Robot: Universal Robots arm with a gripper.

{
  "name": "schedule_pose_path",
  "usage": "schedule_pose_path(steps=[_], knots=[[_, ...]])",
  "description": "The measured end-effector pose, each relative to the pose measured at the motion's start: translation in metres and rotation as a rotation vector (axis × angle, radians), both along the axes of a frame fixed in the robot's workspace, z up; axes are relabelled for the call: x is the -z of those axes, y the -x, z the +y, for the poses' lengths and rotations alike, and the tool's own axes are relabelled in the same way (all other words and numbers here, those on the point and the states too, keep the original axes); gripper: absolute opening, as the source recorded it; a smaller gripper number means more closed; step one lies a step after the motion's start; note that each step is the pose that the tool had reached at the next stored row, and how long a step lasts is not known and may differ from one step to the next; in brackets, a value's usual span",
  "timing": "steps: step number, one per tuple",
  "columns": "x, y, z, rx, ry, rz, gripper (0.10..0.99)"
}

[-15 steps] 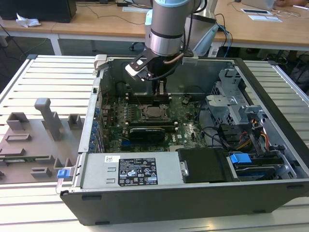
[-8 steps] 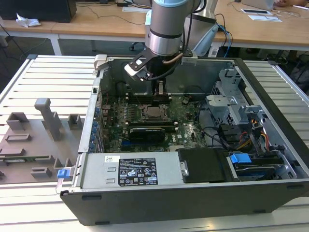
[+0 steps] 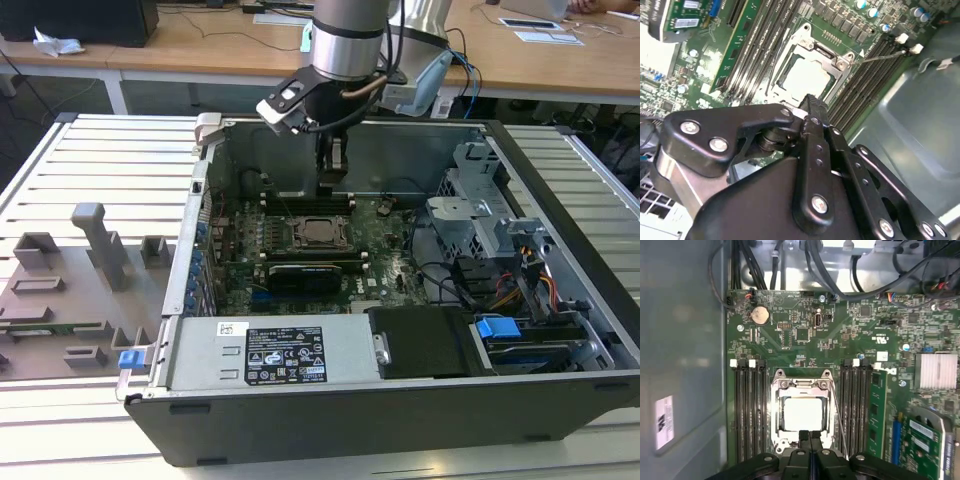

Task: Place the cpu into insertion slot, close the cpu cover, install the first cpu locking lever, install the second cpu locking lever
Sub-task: 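Close the cpu cover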

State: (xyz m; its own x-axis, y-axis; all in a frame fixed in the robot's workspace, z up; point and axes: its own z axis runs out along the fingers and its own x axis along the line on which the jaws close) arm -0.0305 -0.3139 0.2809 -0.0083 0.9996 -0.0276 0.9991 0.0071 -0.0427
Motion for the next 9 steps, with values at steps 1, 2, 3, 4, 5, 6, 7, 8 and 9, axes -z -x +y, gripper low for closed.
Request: schedule_pose_path(steps=[1,2,3,4,5,6,7,8,9], knots=[[-0.0006,0.0000,0.0000,0.000,0.000,0.0000,0.106],[-0.0006,0.0000,0.0000,0.000,0.000,-0.0001,0.106],[-0.0006,0.0000,0.0000,0.000,0.000,-0.0001,0.106],[-0.0007,0.0000,0.0000,0.000,0.000,0.0000,0.106],[-0.0008,0.0000,0.0000,0.000,0.000,0.0000,0.106],[-0.0008,0.0000,0.0000,0.000,0.000,0.0000,0.106],[-0.0008,0.0000,0.0000,0.000,0.000,0.0000,0.106],[-0.0009,0.0000,0.0000,0.000,0.000,0.0000,0.106],[-0.0009,0.0000,0.0000,0.000,0.000,0.0000,0.106]])
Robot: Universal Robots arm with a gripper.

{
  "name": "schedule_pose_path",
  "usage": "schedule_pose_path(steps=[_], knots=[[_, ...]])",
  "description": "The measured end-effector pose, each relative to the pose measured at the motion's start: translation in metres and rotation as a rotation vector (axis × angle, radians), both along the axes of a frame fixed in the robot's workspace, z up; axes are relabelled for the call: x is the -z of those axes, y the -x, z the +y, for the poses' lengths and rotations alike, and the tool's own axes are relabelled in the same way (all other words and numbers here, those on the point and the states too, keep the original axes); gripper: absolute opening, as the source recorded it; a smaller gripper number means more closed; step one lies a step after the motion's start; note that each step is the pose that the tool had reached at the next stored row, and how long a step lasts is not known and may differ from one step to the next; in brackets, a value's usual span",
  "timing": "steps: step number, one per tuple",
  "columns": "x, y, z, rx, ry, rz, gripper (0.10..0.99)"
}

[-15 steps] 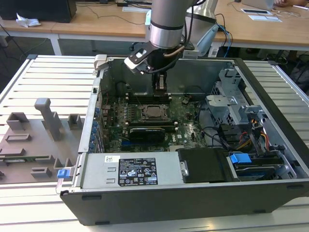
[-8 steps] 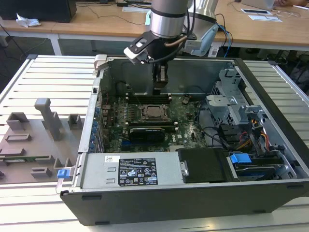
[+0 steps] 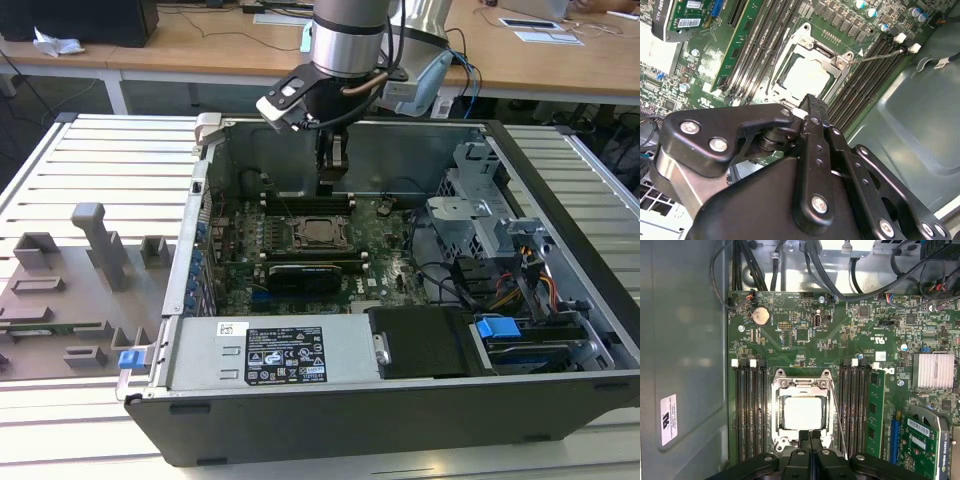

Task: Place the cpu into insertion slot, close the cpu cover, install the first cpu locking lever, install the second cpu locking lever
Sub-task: 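Close the cpu cover, then install the first cpu locking lever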

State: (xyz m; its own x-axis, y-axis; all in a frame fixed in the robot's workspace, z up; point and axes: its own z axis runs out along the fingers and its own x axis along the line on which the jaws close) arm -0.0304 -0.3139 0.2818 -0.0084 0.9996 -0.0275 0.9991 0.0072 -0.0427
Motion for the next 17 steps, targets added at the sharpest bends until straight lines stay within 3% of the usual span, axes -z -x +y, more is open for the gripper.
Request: schedule_pose_path(steps=[8,12,17], knots=[[-0.0002,0.0000,0.0000,-0.017,0.000,0.0001,0.106],[-0.0002,0.0000,0.0000,-0.080,0.000,0.0000,0.106],[-0.0001,0.0000,0.0000,-0.197,0.000,0.0000,0.106]])
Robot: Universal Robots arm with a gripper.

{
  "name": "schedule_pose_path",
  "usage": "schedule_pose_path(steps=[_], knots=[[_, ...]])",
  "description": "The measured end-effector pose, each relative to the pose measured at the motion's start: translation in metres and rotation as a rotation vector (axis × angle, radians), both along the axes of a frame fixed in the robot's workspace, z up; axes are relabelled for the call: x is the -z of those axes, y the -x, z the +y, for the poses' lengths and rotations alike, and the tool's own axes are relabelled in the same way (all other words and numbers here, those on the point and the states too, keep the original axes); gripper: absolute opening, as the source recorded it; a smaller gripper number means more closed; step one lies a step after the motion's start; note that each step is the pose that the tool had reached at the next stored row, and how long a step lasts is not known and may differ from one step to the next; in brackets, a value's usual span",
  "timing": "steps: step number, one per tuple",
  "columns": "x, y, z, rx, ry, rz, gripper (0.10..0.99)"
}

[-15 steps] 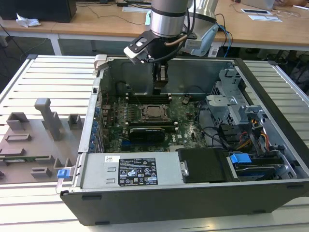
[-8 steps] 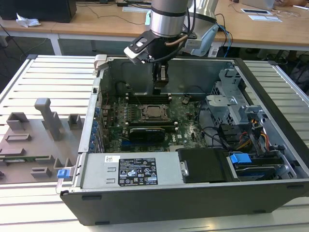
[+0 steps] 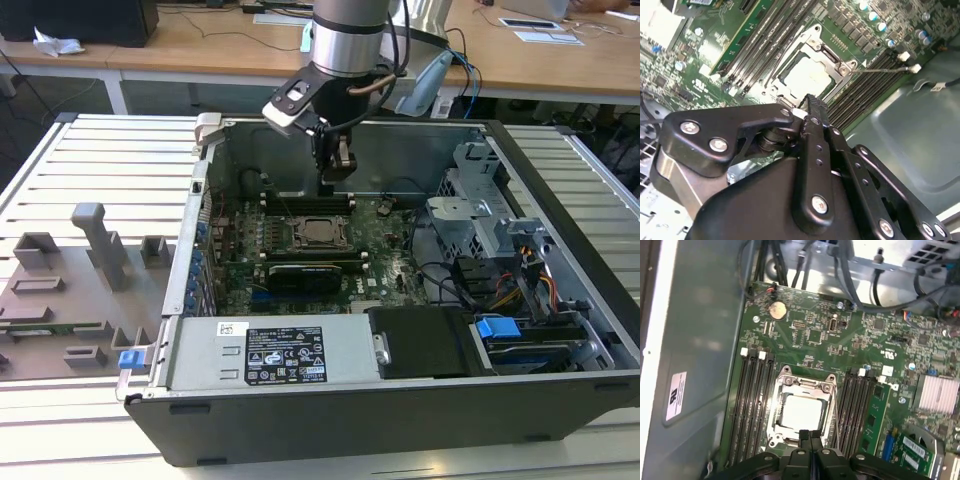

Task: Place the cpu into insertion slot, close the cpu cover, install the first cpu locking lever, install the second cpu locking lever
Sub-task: 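Install the first cpu locking lever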

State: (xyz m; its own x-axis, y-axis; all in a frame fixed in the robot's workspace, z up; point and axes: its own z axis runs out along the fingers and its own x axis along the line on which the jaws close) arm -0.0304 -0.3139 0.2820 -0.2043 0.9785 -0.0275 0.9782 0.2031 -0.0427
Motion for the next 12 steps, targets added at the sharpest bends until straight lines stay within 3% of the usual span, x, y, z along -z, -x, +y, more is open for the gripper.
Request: schedule_pose_path(steps=[3,7,12], knots=[[0.0000,0.0000,0.0000,-0.050,0.000,0.0000,0.106],[0.0000,0.0000,0.0000,-0.171,0.000,0.0000,0.106],[0.0000,0.0000,0.0000,-0.255,0.000,0.0000,0.106]])
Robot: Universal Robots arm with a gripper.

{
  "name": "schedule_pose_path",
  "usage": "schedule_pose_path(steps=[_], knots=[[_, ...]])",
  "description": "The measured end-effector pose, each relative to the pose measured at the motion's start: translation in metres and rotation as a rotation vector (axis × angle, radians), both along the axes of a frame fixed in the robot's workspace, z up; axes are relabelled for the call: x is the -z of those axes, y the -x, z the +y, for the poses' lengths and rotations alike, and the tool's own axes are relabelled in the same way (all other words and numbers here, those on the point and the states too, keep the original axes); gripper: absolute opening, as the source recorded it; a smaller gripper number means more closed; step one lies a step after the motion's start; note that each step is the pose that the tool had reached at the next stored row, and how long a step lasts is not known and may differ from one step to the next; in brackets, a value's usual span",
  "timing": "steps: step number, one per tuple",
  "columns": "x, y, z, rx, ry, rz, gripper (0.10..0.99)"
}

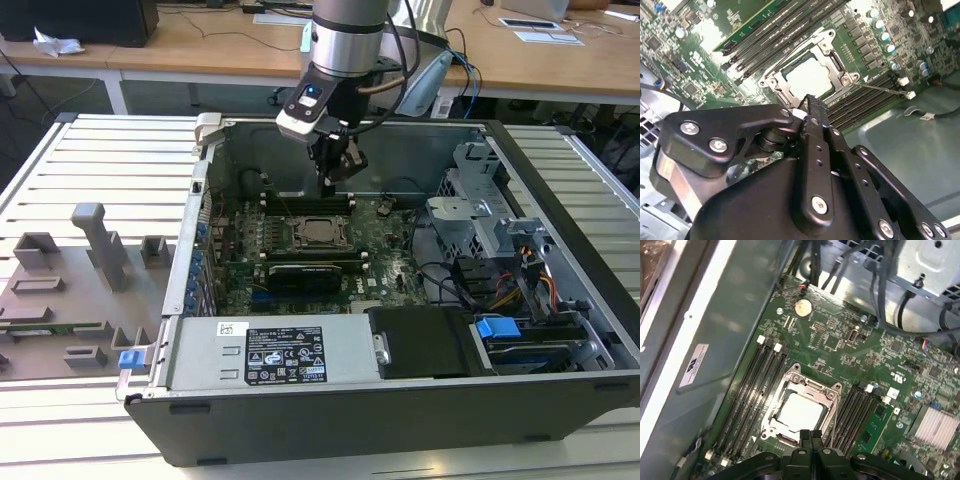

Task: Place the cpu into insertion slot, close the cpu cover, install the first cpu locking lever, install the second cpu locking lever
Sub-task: 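Install the first cpu locking lever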

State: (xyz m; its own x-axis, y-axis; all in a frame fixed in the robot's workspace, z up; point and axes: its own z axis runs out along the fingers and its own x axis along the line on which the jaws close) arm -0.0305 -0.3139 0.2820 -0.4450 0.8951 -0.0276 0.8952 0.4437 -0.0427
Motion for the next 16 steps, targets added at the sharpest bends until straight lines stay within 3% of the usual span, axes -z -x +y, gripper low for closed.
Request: schedule_pose_path(steps=[3,16], knots=[[0.0000,0.0000,0.0000,-0.075,0.000,0.0000,0.106],[0.0000,0.0000,0.0000,-0.280,0.000,-0.0001,0.106]])
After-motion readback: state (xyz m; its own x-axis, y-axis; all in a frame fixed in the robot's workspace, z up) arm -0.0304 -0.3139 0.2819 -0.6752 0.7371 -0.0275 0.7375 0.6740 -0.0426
